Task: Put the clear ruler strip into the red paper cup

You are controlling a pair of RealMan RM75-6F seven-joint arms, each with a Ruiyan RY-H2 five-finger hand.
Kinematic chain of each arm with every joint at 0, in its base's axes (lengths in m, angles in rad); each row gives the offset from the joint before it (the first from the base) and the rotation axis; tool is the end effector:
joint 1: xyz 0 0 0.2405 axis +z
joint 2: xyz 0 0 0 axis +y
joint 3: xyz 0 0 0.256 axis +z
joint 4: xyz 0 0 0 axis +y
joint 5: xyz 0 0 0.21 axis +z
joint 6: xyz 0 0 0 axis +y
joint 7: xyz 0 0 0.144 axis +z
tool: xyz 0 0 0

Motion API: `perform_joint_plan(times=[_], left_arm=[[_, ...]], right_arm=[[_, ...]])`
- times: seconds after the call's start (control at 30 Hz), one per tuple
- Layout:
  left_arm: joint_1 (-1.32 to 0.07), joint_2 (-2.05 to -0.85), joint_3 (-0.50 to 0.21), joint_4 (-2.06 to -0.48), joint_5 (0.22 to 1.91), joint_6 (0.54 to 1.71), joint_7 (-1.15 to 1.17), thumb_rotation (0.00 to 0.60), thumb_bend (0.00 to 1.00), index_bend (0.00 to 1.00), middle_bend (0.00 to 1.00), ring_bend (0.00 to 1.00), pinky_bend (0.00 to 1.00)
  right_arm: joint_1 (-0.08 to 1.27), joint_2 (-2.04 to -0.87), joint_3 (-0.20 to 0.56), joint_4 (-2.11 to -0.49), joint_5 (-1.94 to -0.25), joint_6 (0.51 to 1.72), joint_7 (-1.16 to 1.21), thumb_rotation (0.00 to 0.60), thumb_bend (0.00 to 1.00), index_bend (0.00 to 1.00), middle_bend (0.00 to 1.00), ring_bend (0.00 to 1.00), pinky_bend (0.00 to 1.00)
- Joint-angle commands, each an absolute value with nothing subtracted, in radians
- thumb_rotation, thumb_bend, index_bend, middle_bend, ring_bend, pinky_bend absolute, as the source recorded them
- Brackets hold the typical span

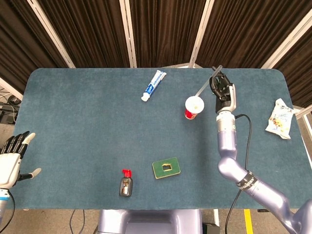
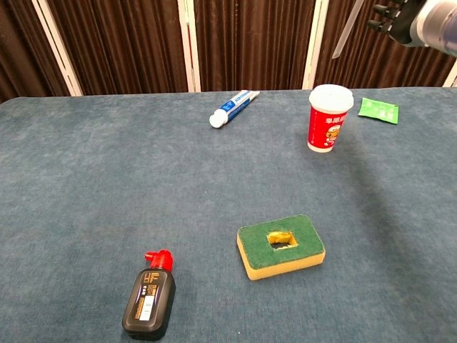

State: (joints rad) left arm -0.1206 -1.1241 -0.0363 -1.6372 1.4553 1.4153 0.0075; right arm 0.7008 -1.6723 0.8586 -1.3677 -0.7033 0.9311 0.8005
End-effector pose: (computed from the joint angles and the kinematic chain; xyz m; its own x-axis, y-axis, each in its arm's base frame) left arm -0.3096 0.1883 0.1462 0.3709 0.0748 0.9257 0.9283 0.0002 -0.3719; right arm -0.1320 -0.4447 0.0791 -0.9768 0.1120 0.1823 -0.1832 0.0027 -0.9831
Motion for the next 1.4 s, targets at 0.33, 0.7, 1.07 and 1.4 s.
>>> perform_joint_plan(times=[0.33, 0.7, 1.07, 1.4], left_arm=[[-0.120, -1.123, -0.034, -1.641, 1.455, 1.414, 0.011, 0.600, 0.03, 0.03, 0.00, 0.00, 0.00], [-0.120, -1.125, -0.036, -1.641, 1.450, 1.414, 0.019, 0.600, 0.03, 0.03, 0.00, 0.00, 0.00], [-0.119, -1.125, -0.036, -1.641, 1.450, 1.413, 0.019, 0.600, 0.03, 0.03, 0.00, 0.00, 0.00], [-0.120, -1.125, -0.036, -1.642, 1.445, 1.410, 0.022, 0.600, 0.03, 0.03, 0.00, 0.00, 0.00]], right_arm=[[0.694, -1.731, 0.798, -1.281, -0.810, 0.965, 0.865, 0.600, 0.43, 0.62, 0.22, 0.00, 0.00], [0.697, -1.753, 0.788, -1.233, -0.812, 0.948, 0.889, 0.600, 0.43, 0.62, 0.22, 0.00, 0.00], [0.693, -1.767, 0.780, -1.204, -0.803, 0.931, 0.899, 0.600, 0.43, 0.62, 0.22, 0.00, 0.00], [0.692, -1.779, 0.775, -1.162, -0.803, 0.905, 0.916, 0.600, 0.43, 0.62, 0.22, 0.00, 0.00]])
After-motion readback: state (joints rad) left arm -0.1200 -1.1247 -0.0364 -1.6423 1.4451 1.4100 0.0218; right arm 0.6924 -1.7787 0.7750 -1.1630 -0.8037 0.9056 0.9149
